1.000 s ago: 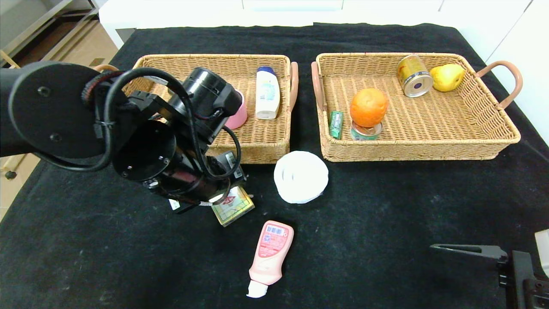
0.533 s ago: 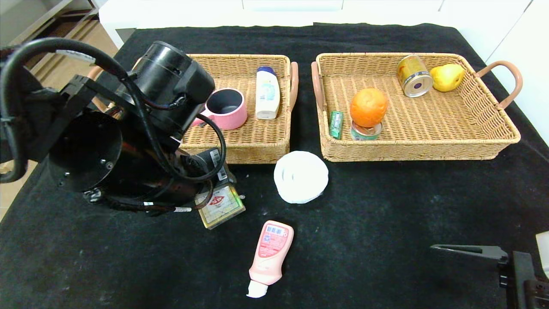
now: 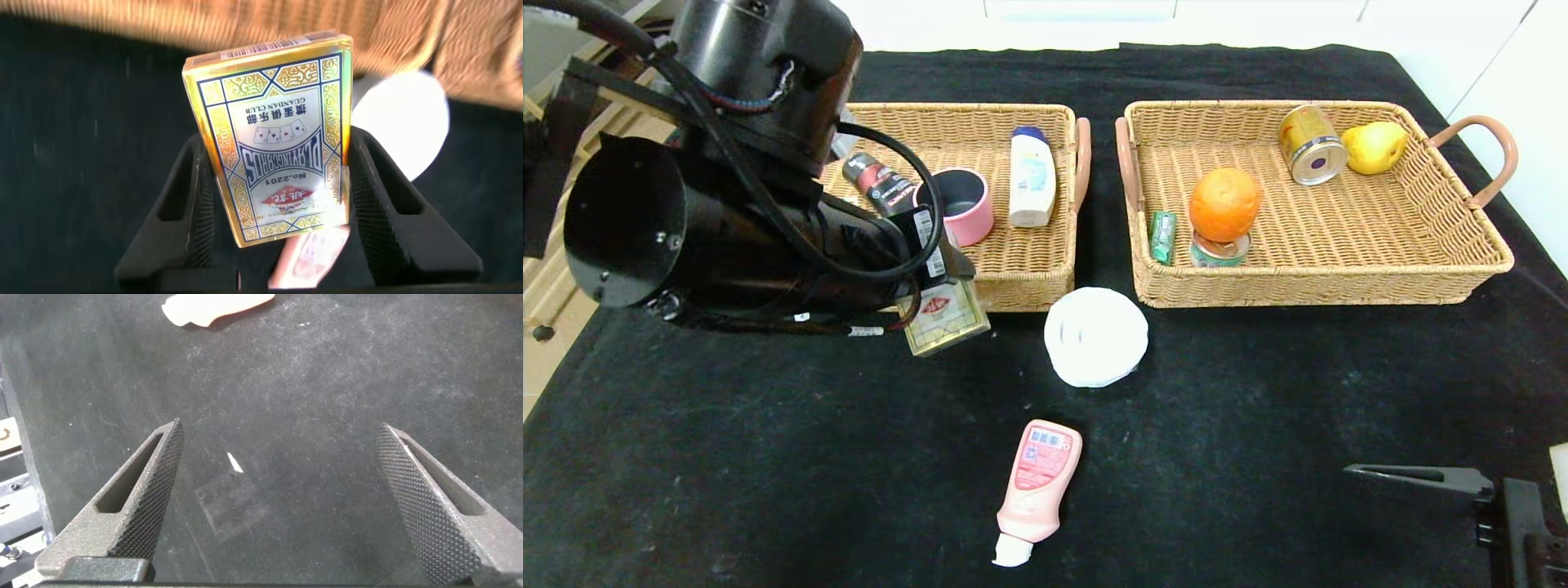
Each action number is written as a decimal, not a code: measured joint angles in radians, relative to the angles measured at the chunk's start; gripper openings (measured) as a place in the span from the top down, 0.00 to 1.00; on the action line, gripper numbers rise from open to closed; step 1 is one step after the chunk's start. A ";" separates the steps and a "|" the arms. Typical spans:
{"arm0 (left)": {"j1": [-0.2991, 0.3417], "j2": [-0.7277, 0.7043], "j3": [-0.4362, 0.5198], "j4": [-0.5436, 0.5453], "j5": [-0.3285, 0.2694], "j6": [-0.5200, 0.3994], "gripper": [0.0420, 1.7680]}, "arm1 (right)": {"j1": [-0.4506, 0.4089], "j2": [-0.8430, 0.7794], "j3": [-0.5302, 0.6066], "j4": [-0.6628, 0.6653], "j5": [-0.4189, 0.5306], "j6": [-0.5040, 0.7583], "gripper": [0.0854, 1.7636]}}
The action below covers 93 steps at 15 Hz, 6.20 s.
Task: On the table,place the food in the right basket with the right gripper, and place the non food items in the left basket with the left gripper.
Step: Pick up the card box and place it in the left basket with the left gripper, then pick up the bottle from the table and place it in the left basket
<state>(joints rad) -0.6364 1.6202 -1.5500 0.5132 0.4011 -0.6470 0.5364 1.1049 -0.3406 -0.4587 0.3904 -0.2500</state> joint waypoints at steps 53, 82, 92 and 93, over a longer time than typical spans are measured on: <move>-0.215 -0.063 0.386 -0.322 0.000 0.404 0.04 | -0.174 -0.050 -0.097 -0.002 -0.001 0.014 0.03; -0.277 0.127 0.434 -0.331 0.054 0.389 0.03 | -0.189 -0.053 -0.095 -0.004 0.000 0.012 0.03; -0.276 0.142 0.433 -0.335 0.057 0.388 0.52 | -0.189 -0.053 -0.093 -0.004 0.000 0.012 0.03; -0.276 0.143 0.432 -0.335 0.057 0.389 0.52 | -0.189 -0.053 -0.092 -0.004 0.000 0.012 0.03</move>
<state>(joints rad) -0.9126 1.7636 -1.1179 0.1779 0.4579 -0.2579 0.3477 1.0521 -0.4328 -0.4628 0.3900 -0.2381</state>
